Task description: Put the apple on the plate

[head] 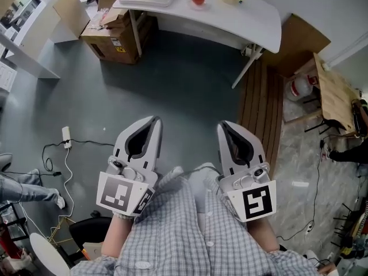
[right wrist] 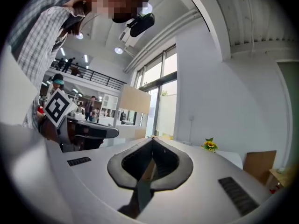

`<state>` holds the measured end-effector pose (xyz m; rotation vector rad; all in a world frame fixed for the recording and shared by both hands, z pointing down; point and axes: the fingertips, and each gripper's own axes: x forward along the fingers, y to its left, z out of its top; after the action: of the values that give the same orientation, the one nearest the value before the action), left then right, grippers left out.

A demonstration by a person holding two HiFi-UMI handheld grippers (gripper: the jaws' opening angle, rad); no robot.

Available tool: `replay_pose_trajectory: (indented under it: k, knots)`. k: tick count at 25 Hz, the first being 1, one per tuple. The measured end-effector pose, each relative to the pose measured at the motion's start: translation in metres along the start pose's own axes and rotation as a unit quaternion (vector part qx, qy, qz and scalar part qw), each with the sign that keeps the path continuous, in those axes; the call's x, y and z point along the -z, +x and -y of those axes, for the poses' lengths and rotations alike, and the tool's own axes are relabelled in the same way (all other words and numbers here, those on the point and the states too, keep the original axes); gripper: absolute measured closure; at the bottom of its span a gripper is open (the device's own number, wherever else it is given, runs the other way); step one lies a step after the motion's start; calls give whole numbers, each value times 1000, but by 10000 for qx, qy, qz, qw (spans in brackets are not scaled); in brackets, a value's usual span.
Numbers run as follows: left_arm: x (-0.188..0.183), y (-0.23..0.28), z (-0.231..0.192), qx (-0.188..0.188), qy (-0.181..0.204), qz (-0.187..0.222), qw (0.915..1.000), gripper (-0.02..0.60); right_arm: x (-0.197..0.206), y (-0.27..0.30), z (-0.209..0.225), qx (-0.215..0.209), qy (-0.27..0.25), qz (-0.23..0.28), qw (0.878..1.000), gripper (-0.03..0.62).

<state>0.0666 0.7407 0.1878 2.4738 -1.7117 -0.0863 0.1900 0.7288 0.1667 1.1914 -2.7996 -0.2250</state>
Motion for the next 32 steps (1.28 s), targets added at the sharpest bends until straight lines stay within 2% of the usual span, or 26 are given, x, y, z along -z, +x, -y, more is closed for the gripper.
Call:
replay_pose_trajectory:
  k: [4, 9, 12, 17, 20, 26, 32]
  knots:
    - [-2, -3, -16, -202, 19, 5, 9998, 574, 2, 9, -5, 13, -509, -105, 9986, 574]
    - [-1, 9, -29, -412, 125, -11, 9991, 574, 10, 32, 17, 138, -498, -114, 9986, 574]
    - [1, 19, -42, -589, 120, -5, 9982, 574, 13, 52, 24, 3, -560, -40, 9984, 574]
    - [-6, 58, -62, -777, -216, 125, 9967, 574, 16, 90, 49, -166, -431, 53, 9989, 574]
    - [-13, 80, -72, -830, -107, 106, 9964, 574, 17, 112, 64, -272, -415, 61, 9987, 574]
    - [-17, 124, -96, -1071, -172, 175, 9939, 574, 24, 155, 93, -497, -574, 44, 9971, 576]
    - [-32, 173, -110, -1135, -153, 371, 9927, 574, 25, 195, 121, -911, -599, 48, 9940, 574]
